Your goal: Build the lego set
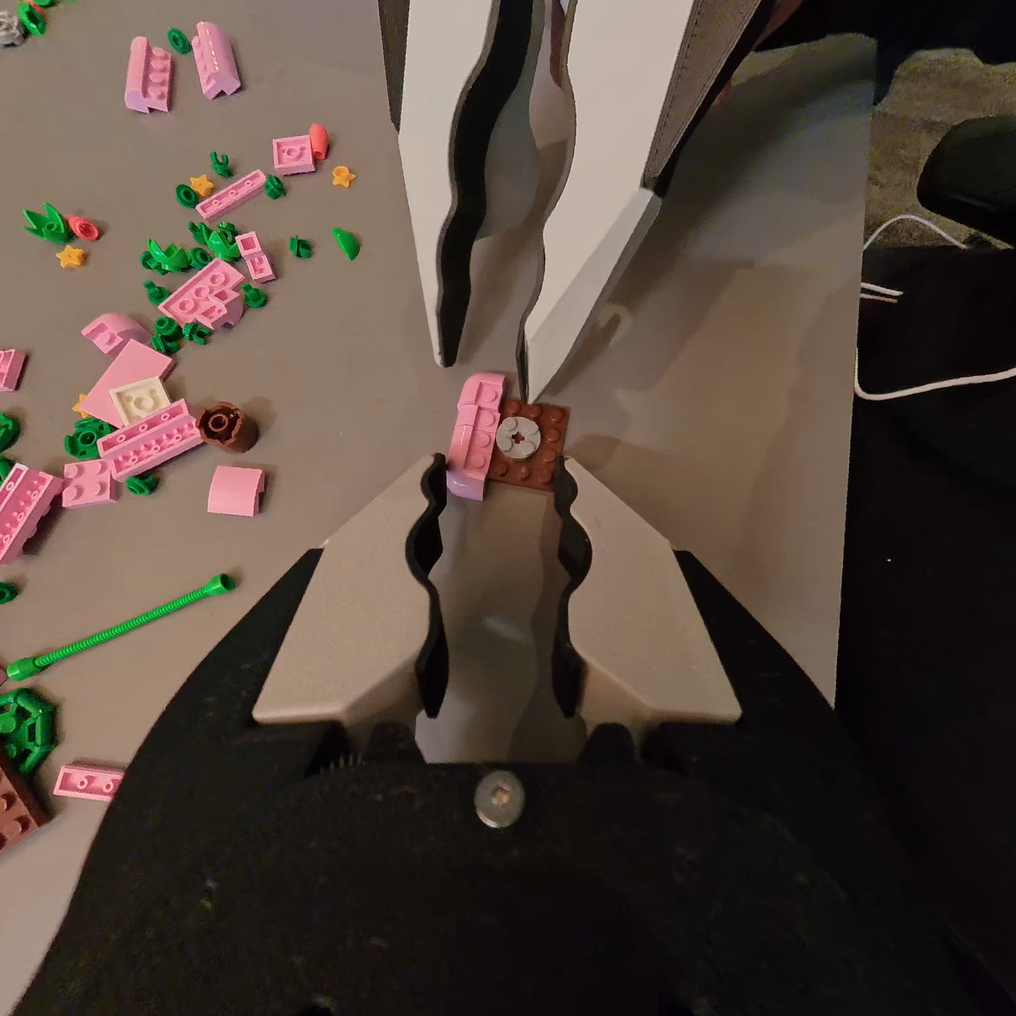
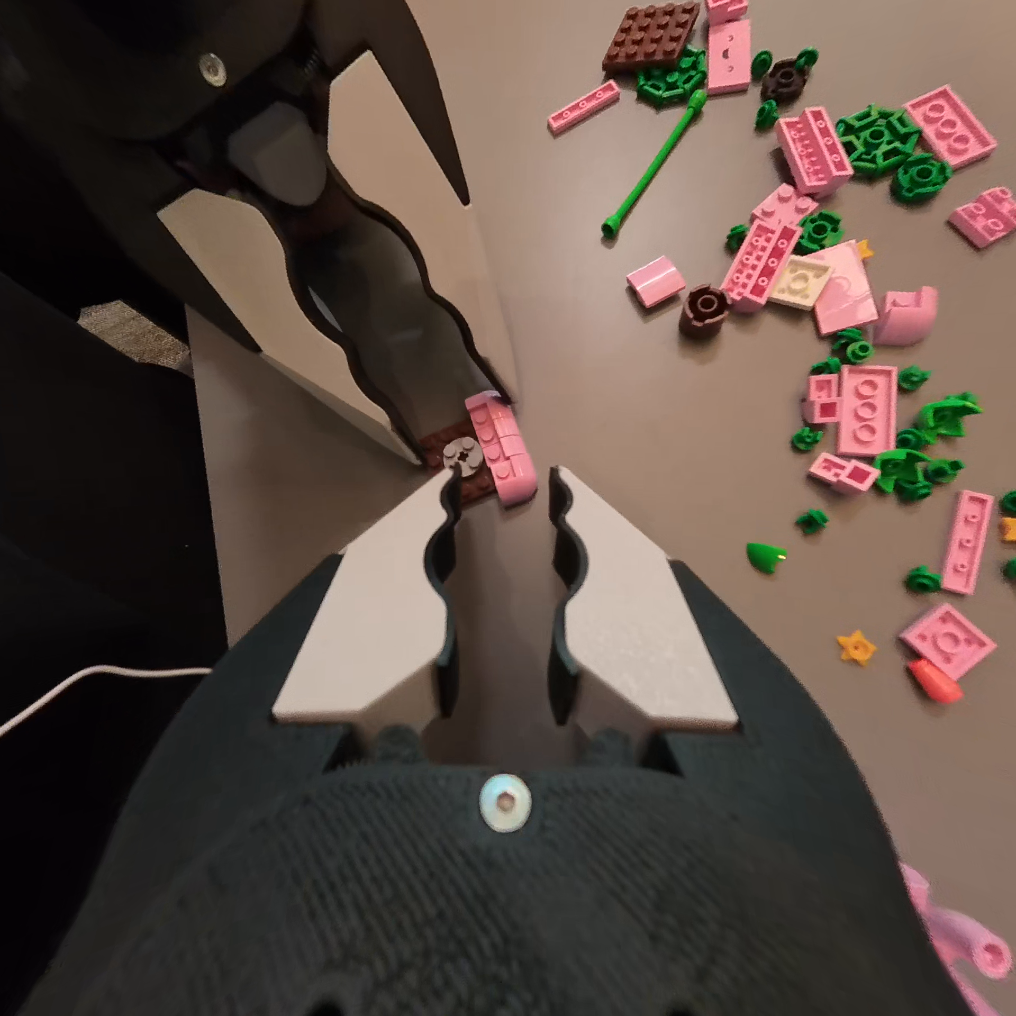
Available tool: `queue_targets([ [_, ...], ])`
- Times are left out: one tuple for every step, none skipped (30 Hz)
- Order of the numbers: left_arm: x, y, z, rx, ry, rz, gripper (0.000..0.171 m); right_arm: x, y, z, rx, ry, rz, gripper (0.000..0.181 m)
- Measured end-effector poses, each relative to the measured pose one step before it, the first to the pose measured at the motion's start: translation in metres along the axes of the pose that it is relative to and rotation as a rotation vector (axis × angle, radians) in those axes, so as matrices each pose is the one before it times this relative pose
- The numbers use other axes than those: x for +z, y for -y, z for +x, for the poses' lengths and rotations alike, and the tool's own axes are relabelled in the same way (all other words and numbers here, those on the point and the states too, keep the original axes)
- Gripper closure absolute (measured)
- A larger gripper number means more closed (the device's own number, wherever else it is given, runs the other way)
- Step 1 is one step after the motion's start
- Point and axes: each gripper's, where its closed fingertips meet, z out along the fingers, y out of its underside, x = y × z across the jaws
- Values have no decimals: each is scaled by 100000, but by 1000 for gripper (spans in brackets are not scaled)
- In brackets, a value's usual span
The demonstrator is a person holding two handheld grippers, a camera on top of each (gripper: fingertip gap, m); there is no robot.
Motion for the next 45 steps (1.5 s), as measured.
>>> queue_targets([
  [-5,-4,-2,-250,-220,2,132,-13,14,-34,-463,694,279,152],
  [1,1,4,-279,-246,-12,132,0,-2,-93,-540,1054,323,152],
  [8,-7,-6,-288,-242,-19,132,30,-18,-45,-299,696,214,153],
  [-1,-3,-1,-266,-215,-39,132,51,-79,42,13,83,-247,155],
  [5,-11,3,-232,-194,-44,132,61,-144,90,102,-282,-719,157],
  [6,-10,-3,-245,-213,-40,132,81,-150,41,-146,-211,-853,158],
  [-1,-2,0,-268,-224,-35,132,92,-107,12,-343,-312,-580,160],
  [4,-13,-1,-265,-220,-63,132,83,-72,29,-389,-616,-465,163],
  [6,-8,2,-217,-194,-27,132,50,-33,131,-467,-1245,-327,165],
  [0,0,-1,-194,-178,-18,132,23,-16,109,-665,-1071,-282,168],
  [6,-7,-7,-221,-199,-25,132,6,10,-12,-304,-97,-227,168],
  [-2,-2,4,-222,-200,-35,132,5,6,4,237,40,-332,168],
  [5,-9,5,-175,-162,-27,132,14,-3,1,324,56,-425,168],
  [-1,-1,-5,-123,-118,-21,132,2,0,5,15,-95,-493,168],
  [12,-4,0,-107,-85,-36,132,7,-12,-10,-101,-272,-594,168],
  [-3,-5,3,-78,-54,-39,132,-3,-16,-2,99,-345,-774,168],
  [10,-8,-5,-100,-57,-64,132,3,-20,-4,88,-482,-915,168],
  [10,-7,4,-129,-102,-57,132,1,-18,-5,-221,-717,-886,168],
  [4,-10,2,-193,-207,-47,132,15,-15,-8,-470,-840,-749,168],
  [16,-12,4,-372,-344,-79,132,24,-15,-13,-493,-909,-651,168],
  [13,-14,10,-599,-555,-117,132,-5,-15,-21,-543,-916,-592,168],
  [38,-13,9,-989,-709,-153,132,-1,-38,-31,-330,-770,-695,168],
  [31,13,15,-1427,-962,-27,132,-1,-83,-16,520,-729,-1325,168],
  [6,64,29,-1308,-1055,361,132,10,-102,-27,280,-341,-1901,168],
  [9,46,27,-914,-726,190,133,14,-28,-12,-394,-252,-1970,168],
  [31,58,19,-696,-407,177,133,8,-28,-16,-886,-230,-2305,168],
  [47,48,11,-221,-4,44,133,1,-40,-8,-1688,-434,-2419,168],
  [28,7,7,341,364,-57,133,16,-22,-7,-1906,-484,-2487,168],
  [18,-4,3,432,344,-92,133,4,-35,-2,-1834,-322,-2555,168],
  [13,4,-4,159,170,-36,133,10,-21,-9,-1824,-117,-2871,168],
  [14,8,5,84,77,-20,133,7,-3,-5,-2429,-61,-3038,168],
  [-1,-4,-2,89,41,-16,133,16,2,-15,-2934,-156,-3107,168],
  [21,17,38,88,-225,-14,133,10,11,-16,-3480,-116,-3211,168],
  [56,33,143,32,-866,-34,134,25,77,-42,-3514,107,-2681,169],
  [83,68,188,-173,-1144,62,134,42,145,-48,-3230,315,-1676,169],
  [84,74,174,-136,-845,30,134,57,192,-62,-1660,1061,-863,169],
  [40,47,39,-127,-334,70,134,51,115,-24,-449,1392,-617,169],
  [6,8,-10,-538,-460,91,134,7,6,5,313,1246,-603,169],
  [-4,0,1,-382,-321,21,134,8,-15,5,-33,519,-258,169],
  [1,-9,7,204,132,-23,134,3,-6,-5,-802,-254,124,169],
  [-1,-4,-6,92,64,-19,134,-10,-1,-2,-552,-235,486,169],
  [0,5,-2,-92,-80,13,134,4,12,14,204,299,1164,169],
  [-13,-4,2,97,87,-9,134,-2,30,9,818,695,2104,169],
  [-5,-6,-10,296,360,-29,134,-9,34,23,855,477,3047,169],
  [-5,-13,-41,385,743,-52,134,-38,65,76,914,-507,3668,169],
])
